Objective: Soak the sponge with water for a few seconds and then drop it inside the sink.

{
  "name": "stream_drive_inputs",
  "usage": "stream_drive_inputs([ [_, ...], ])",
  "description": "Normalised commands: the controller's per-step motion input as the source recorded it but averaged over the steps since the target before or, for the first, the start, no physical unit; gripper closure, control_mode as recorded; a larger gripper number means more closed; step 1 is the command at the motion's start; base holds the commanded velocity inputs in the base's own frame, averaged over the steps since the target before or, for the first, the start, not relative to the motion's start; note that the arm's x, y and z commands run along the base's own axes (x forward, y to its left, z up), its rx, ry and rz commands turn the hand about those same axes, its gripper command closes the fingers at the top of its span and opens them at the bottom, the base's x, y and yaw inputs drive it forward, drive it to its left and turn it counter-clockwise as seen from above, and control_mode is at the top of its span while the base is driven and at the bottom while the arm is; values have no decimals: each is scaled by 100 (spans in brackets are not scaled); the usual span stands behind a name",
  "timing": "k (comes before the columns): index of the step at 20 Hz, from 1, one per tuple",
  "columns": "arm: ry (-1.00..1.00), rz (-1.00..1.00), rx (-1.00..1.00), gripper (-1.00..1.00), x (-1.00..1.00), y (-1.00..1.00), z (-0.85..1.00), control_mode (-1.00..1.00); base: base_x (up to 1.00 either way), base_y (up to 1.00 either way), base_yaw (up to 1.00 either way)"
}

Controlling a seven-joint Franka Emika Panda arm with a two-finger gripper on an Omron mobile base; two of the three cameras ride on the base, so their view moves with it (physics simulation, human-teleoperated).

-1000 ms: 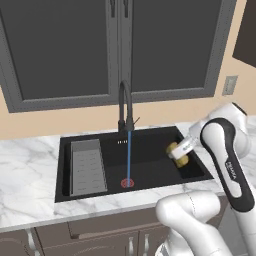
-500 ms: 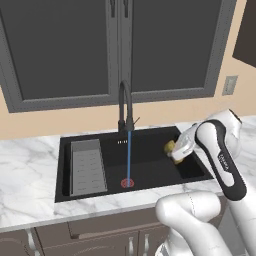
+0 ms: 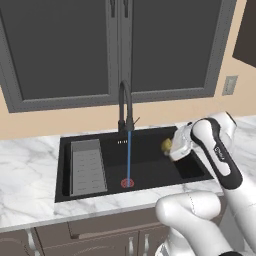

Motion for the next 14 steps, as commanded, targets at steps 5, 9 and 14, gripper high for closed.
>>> stream_drive_inputs([
  [5, 0, 8, 3, 100, 36, 0, -5, -100, 0, 0, 0],
  [9, 0, 9, 3, 100, 35, 1, -16, -100, 0, 0, 0],
  [14, 0, 8, 0, 100, 28, 7, -17, -100, 0, 0, 0],
])
